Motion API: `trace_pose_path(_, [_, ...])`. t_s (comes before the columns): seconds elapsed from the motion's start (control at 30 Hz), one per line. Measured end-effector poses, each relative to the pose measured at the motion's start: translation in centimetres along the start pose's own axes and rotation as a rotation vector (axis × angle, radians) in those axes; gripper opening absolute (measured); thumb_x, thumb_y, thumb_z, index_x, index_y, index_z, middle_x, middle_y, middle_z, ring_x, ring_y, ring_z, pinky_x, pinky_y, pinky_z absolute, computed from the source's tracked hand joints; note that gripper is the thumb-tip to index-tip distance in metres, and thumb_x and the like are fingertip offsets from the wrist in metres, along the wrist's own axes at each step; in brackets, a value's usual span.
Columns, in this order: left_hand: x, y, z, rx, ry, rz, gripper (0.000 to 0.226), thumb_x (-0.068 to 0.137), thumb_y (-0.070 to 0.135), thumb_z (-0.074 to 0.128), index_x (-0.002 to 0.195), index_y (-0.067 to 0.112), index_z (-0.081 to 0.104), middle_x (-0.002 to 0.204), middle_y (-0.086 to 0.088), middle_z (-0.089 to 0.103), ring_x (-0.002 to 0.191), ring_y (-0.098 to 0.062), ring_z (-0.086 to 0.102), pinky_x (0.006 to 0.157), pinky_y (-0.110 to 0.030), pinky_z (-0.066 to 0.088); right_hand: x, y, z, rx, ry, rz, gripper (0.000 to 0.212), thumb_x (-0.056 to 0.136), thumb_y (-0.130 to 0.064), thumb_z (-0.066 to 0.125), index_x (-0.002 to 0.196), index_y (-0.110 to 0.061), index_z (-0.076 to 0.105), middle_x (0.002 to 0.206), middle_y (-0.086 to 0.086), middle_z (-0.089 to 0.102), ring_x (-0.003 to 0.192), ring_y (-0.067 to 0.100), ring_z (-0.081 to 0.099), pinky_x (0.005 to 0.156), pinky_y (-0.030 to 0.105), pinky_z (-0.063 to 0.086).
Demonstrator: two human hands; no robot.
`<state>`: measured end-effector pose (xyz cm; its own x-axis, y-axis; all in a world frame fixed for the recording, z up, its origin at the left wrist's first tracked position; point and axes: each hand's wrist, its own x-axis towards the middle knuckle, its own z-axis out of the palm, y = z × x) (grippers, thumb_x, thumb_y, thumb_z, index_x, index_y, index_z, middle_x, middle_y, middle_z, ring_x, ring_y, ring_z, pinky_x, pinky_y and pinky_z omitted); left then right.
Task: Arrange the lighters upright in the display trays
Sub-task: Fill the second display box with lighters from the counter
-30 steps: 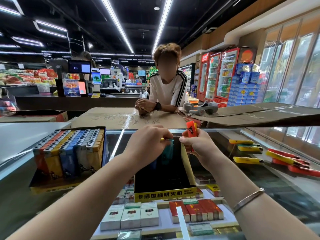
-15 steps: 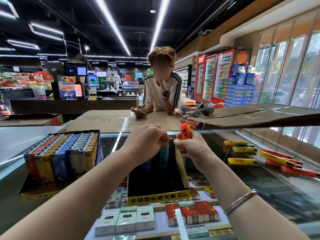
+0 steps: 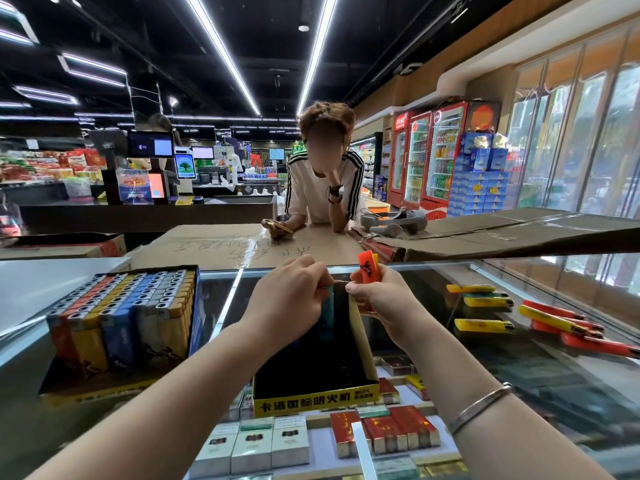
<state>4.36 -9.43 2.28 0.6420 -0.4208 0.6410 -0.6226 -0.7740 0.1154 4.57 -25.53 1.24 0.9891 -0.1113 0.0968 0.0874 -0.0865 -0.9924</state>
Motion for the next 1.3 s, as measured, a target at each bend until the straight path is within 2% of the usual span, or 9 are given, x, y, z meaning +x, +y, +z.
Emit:
trace_pose_path(0.27, [-0.5,-0.6,0.1,0.145,-0.068,0.158,0.024,0.090,0.030,0.054,0.113,0.026,0.061,0.116,0.007,0.055,0.107,-0.016,0.046,0.089,-0.027,0.039,-0.1,-0.2,0.1,-0.005,0.001,0.014,0.012,0.087,-0.008,0.062,0.094,-0.016,0.055,0.094,0.005,0.058,0.084,0.015,0.058,0.058,0.021,0.041])
trace_pose_path(0.37, [-1.4,-1.4,-0.3,0.130,-0.145,0.175,0.043,0.090,0.037,0.054,0.132,0.032,0.047,0.130,0.013,0.049,0.122,-0.012,0.037,0.102,-0.026,0.027,-0.2,-0.4,0.1,-0.014,0.059,-0.015,0.002,0.091,-0.015,0.057,0.092,-0.013,0.056,0.087,0.005,0.058,0.078,0.014,0.057,0.059,0.022,0.043])
trace_pose_path(0.5, [-2.9,-2.5,-1.2,0.011,-0.176,0.125,0.061,0.088,0.041,0.055,0.141,0.043,0.024,0.140,0.018,0.041,0.132,-0.003,0.026,0.103,-0.018,0.008,-0.5,-1.5,0.0,0.129,0.194,-0.156,0.017,0.095,-0.025,0.051,0.090,-0.012,0.061,0.086,0.002,0.059,0.081,0.013,0.052,0.068,0.025,0.036])
trace_pose_path(0.6, [-3.6,-3.1,-2.1,-0.155,-0.054,0.056,0.050,0.085,0.033,0.061,0.124,0.053,0.036,0.123,0.028,0.043,0.124,-0.001,0.036,0.102,-0.020,0.024,-1.3,-2.6,0.0,0.284,0.147,-0.190,0.019,0.092,-0.027,0.053,0.085,-0.020,0.069,0.101,-0.003,0.067,0.096,0.011,0.054,0.073,0.030,0.034])
trace_pose_path(0.7, [-4.0,-3.3,-2.4,-0.298,0.034,-0.001,0.042,0.084,0.027,0.064,0.106,0.057,0.044,0.109,0.033,0.047,0.111,0.002,0.046,0.094,-0.020,0.037,-2.1,-2.8,0.2,0.352,-0.064,-0.131,0.018,0.083,-0.033,0.059,0.084,-0.022,0.073,0.089,-0.001,0.067,0.076,0.012,0.065,0.066,0.031,0.046])
trace_pose_path(0.83, [-4.2,-3.0,-2.3,-0.317,0.085,-0.015,0.036,0.081,0.033,0.066,0.114,0.044,0.054,0.102,0.036,0.050,0.107,0.005,0.048,0.090,-0.018,0.037,-2.5,-2.4,1.4,0.427,-0.199,-0.081,0.026,0.073,-0.025,0.065,0.097,-0.014,0.066,0.074,0.006,0.063,0.059,0.018,0.065,0.048,0.029,0.051])
trace_pose_path(0.97, [-4.3,-2.4,-2.3,-0.322,0.074,0.010,0.042,0.075,0.048,0.061,0.114,0.053,0.045,0.094,0.035,0.046,0.092,0.014,0.046,0.074,-0.006,0.034,-2.4,-1.9,2.3,0.432,-0.292,-0.131,0.026,0.077,-0.019,0.062,0.101,-0.014,0.054,0.069,0.004,0.067,0.063,0.022,0.068,0.053,0.033,0.056])
trace_pose_path(1.13, [-4.3,-2.5,-2.2,-0.414,0.130,0.006,0.043,0.078,0.033,0.070,0.110,0.051,0.048,0.099,0.010,0.062,0.092,-0.005,0.057,0.076,-0.025,0.045,-2.3,-1.5,2.8,0.490,-0.350,-0.136,0.020,0.077,-0.019,0.061,0.093,-0.011,0.053,0.074,0.010,0.070,0.072,0.027,0.071,0.057,0.037,0.057])
trace_pose_path(1.3, [-4.0,-2.9,-2.2,-0.562,0.197,-0.025,0.033,0.085,0.019,0.064,0.107,0.044,0.058,0.097,0.015,0.066,0.093,-0.003,0.061,0.080,-0.030,0.050,-2.5,-1.7,2.7,0.462,-0.355,-0.162,0.016,0.078,-0.021,0.061,0.090,-0.011,0.054,0.069,0.010,0.065,0.059,0.024,0.066,0.049,0.032,0.054])
